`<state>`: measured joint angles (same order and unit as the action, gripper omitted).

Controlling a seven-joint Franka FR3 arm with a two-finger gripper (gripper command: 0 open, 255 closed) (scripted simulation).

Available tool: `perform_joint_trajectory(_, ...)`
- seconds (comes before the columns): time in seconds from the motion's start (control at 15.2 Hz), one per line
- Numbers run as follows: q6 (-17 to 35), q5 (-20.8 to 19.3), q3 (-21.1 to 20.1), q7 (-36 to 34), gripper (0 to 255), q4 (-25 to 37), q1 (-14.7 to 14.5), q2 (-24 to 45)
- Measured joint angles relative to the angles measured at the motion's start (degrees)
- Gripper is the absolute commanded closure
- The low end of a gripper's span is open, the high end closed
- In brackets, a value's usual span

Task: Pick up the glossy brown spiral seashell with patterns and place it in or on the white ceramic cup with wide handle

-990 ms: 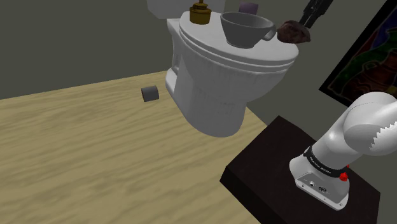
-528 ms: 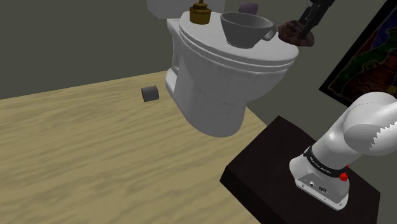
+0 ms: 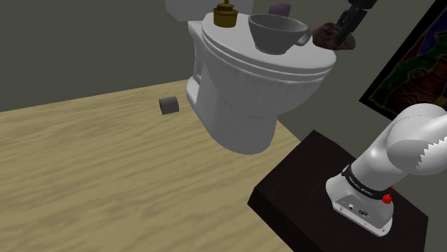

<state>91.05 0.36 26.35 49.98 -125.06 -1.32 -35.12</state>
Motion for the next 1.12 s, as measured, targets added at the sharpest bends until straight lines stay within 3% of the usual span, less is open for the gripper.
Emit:
perform_joint_trajectory(0.59, -0.05, 0.03, -0.01, 0.01, 255, 0.0, 0.0, -0.01)
perform_joint_trajectory(1.12, -4.88, 0.74, -0.5, -0.78, 255, 6.05, -0.63, 1.19)
